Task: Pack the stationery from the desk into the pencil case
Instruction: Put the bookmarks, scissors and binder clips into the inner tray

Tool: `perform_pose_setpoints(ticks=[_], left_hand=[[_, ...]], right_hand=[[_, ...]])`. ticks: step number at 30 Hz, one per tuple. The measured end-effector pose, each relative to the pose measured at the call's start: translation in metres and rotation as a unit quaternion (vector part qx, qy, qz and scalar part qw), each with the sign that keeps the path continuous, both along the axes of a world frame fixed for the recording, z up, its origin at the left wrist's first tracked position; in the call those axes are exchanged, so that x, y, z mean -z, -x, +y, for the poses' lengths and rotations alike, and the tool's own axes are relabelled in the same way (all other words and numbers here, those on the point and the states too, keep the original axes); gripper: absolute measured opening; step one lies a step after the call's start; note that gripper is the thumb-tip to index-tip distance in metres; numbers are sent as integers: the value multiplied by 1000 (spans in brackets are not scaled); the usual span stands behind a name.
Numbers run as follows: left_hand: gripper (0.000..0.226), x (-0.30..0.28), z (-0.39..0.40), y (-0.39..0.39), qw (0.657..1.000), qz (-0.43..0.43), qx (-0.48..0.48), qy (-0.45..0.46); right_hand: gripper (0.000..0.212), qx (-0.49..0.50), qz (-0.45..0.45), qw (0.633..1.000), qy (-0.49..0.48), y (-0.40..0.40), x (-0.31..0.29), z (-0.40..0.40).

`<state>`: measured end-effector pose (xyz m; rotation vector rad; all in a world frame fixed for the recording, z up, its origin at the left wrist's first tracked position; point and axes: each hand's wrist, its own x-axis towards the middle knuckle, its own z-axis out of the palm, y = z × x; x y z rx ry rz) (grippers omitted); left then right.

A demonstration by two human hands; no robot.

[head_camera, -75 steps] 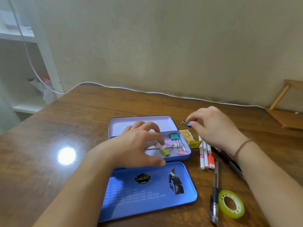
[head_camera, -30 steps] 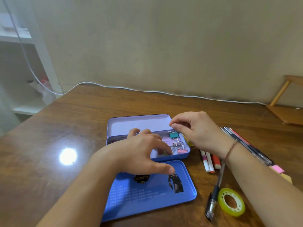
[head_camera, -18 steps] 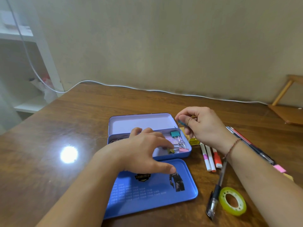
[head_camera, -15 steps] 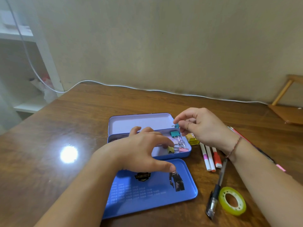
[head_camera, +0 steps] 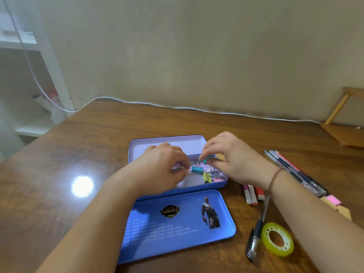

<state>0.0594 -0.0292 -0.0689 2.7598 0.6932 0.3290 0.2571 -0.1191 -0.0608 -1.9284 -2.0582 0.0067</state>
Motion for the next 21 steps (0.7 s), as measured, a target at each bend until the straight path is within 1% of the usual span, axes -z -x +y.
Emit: perform_pose_setpoints(ticks=[3,6,8,10,11,12,15,16,17,18,21], left_hand=[[20,2,0,0,1000,20,11,0],[24,2,-1,-2,999,46,18,-6],[26,1,0,-1,999,42,12,7],[25,1,0,0,999,31,8,18],[24,1,0,1,999,23,7,22],[22,0,0,1,1000,16,6,25],[24,0,1,1,999,14,5,30],[26,0,2,1,999,14,9,36],[27,0,2,1,999,12,13,45],[28,0,2,1,998,11,15,52],[29,1,2,1,998,17,19,51]], right_hand=[[15,13,-30,999,-22,12,7,1],[24,74,-53,995,-50,20,17,1],[22,96,-56,992,-57,24,20,0],[19,94,-58,991,-70,26,18,1],[18,93,-49,991,-87,26,15,1],[16,97,-23,989,-108,23,10,1],[15,122,111,978,-131,13,-4,1],[15,129,123,976,-125,12,-5,1],[16,137,108,978,-115,13,-4,1],[16,143,72,981,-108,15,1,1],[22,142,-57,982,-107,24,16,2]])
